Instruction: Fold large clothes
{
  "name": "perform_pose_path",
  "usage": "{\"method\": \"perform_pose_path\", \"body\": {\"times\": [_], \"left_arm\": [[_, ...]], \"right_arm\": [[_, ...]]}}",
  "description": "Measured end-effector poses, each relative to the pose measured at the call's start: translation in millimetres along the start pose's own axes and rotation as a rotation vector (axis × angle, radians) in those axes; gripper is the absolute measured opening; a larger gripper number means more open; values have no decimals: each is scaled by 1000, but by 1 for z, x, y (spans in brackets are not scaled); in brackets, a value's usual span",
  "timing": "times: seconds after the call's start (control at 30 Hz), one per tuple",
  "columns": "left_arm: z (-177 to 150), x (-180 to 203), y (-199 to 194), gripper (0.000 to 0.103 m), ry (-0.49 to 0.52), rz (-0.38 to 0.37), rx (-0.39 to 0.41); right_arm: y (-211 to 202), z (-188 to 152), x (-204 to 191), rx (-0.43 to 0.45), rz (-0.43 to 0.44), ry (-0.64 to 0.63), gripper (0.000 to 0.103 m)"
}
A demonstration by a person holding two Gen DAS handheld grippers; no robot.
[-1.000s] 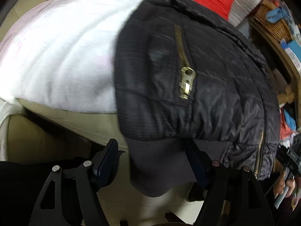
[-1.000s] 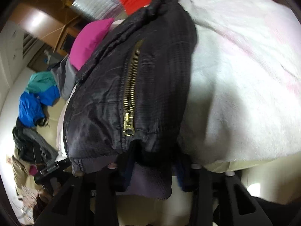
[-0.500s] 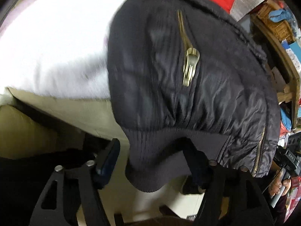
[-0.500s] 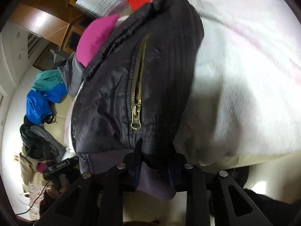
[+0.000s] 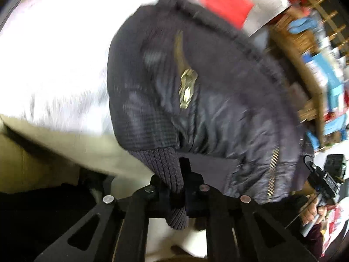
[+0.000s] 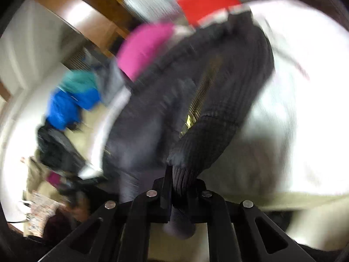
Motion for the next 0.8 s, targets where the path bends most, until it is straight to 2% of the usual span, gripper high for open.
{"method": "perform_pose_path", "body": {"times": [0.07, 0.13, 0.2, 0.3, 0.33, 0.4, 0.43, 0.47, 0.53, 0.57, 0.63, 0.7, 0.73, 0.77, 0.8], "left_arm": [[11, 7, -22, 9, 11, -48, 104], [18, 9, -35, 9, 12, -73, 169], [16, 6, -27, 9, -4, -67, 137], [6, -7, 2, 10, -29, 10, 14], [2, -12, 11, 10, -48, 26, -30], [-1, -15, 18, 16, -57, 39, -61], [1, -12, 21, 25, -54, 42, -67], [-1, -10, 24, 42, -49, 36, -81], [-4, -6, 31, 66, -40, 38, -112], [-7, -6, 35, 67, -36, 46, -128], [-8, -5, 40, 67, -45, 37, -155], [-5, -5, 43, 62, -54, 27, -148], [-4, -2, 43, 45, -46, 20, -141], [-8, 2, 43, 27, -35, 14, -139], [-10, 4, 41, 21, -21, 12, -130]], "right_arm": [[-20, 11, 1, 81, 68, 35, 10], [-21, 16, 13, 121, 75, 99, 10], [-12, 10, 30, 84, 12, 148, 10], [8, -4, 43, -4, -73, 174, 12], [10, -5, 45, -14, -82, 175, 14], [19, -5, 44, -35, -86, 195, 14], [21, -7, 47, -45, -101, 206, 17], [20, -9, 50, -50, -113, 210, 25], [25, -14, 59, -82, -177, 208, 40], [25, -18, 64, -101, -196, 207, 53], [33, -26, 70, -140, -206, 199, 55], [41, -27, 62, -150, -226, 124, 46], [39, -27, 59, -154, -226, 91, 27], [38, -26, 54, -155, -219, 68, 19], [38, -25, 48, -148, -220, 55, 18]]}}
Point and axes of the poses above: each gripper's, at about its wrist camera, not at the fingertips, and y roughly the way its jaws point, x to its right, z to its top, the point moved 8 cm from there along y, roughly the way its jaws point, and after that the axes turned 6 degrees about z, right-handed, at the moved point
